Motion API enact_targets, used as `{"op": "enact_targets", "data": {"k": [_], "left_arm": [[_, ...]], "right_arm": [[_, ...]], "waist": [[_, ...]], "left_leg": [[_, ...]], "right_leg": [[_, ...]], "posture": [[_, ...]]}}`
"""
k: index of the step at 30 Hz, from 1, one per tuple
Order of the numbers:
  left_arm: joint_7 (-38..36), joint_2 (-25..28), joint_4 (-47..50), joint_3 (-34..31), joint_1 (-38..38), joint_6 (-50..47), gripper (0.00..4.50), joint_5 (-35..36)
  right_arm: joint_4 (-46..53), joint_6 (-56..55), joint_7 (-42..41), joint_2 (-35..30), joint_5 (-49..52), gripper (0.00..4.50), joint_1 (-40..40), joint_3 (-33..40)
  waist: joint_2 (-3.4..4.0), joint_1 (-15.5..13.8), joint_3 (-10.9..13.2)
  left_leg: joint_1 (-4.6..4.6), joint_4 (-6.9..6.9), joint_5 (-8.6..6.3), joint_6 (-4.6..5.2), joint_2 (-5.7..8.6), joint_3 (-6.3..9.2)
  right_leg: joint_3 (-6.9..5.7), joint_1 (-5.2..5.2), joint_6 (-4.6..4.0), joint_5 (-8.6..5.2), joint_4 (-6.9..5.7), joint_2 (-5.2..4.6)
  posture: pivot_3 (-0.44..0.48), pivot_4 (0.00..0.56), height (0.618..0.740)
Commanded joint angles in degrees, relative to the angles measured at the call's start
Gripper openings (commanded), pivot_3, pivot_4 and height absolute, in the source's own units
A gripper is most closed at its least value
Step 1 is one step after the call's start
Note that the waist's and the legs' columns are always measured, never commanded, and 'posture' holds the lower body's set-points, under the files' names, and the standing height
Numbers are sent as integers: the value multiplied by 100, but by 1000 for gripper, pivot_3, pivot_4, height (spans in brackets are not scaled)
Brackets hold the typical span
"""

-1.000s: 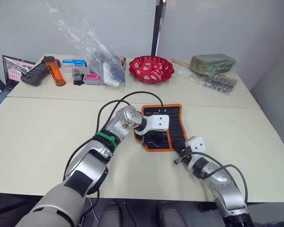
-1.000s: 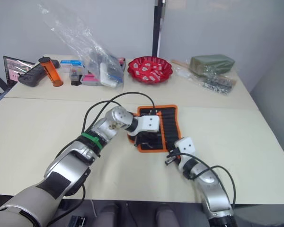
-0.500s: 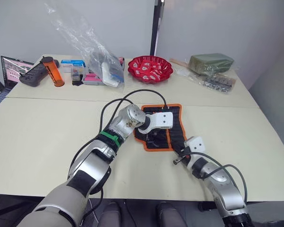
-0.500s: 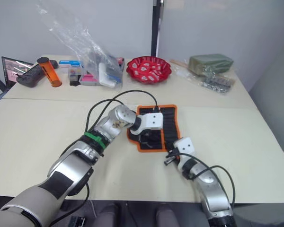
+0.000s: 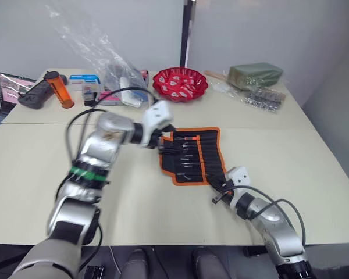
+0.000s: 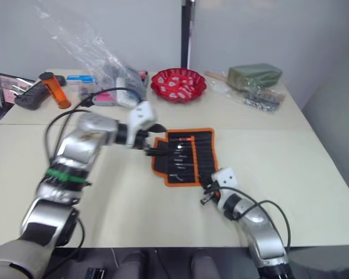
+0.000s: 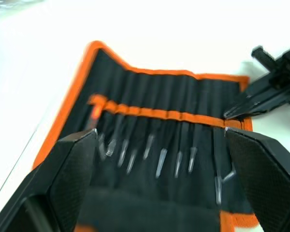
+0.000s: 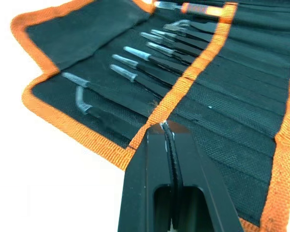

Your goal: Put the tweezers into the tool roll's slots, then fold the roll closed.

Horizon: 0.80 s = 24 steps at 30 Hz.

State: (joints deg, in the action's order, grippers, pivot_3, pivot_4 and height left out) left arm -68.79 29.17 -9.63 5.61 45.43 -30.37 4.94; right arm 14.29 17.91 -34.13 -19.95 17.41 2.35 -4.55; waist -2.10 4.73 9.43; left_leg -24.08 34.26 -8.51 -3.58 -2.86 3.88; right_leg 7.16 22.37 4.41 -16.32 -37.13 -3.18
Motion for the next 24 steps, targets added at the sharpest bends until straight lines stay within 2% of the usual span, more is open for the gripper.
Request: {"op": "enact_targets", "data": {"k": [1, 4, 8, 13, 14, 24], "left_arm": [[104, 454, 203, -860, -586, 283, 4493, 493], [121, 765, 504, -1324, -1330, 261, 4500, 859], [171, 961, 1235, -1707, -2376, 203, 4500, 1258], [532, 948, 1857, -2067, -3159, 24, 4500, 1730], [631, 918, 1963, -2134, -3270, -23, 4500, 1826], [1172, 1013, 2796, -2438, -4144, -438, 4500, 2474]], "right_arm": [[673, 376, -360, -125, 530, 260, 406, -9], [759, 671, -430, -249, 463, 1125, 769, -239], [646, 919, -437, -217, 277, 2531, 1265, -649], [175, 1096, -429, -219, -197, 4250, 1744, -1181], [68, 1046, -412, -181, -305, 4481, 1807, -1271], [-854, 297, 154, 348, -1489, 4481, 2172, -1853]], "waist": [[19, -4, 21], [20, -115, 27], [18, -213, 30], [16, -261, 31], [16, -259, 31], [17, -204, 31]], "left_leg": [[0, -1, 0, 0, -1, 4], [-10, 10, 1, 1, 0, 21], [-19, 23, 0, 0, 6, 23], [-24, 35, 0, 0, 3, 24], [-23, 38, 0, 0, 3, 24], [-22, 33, 0, 0, 0, 24]], "right_leg": [[-3, 1, -3, 1, -7, 2], [-22, 1, -1, 0, -7, 2], [-26, -3, -3, 1, 3, -6], [-33, -4, -5, 2, 1, -6], [-33, -5, -5, 2, 0, -5], [-31, 1, -5, 2, -2, -2]], "posture": [[0, 150, 740], [0, 150, 740], [0, 150, 740], [0, 150, 740], [0, 150, 740], [0, 150, 740]]}}
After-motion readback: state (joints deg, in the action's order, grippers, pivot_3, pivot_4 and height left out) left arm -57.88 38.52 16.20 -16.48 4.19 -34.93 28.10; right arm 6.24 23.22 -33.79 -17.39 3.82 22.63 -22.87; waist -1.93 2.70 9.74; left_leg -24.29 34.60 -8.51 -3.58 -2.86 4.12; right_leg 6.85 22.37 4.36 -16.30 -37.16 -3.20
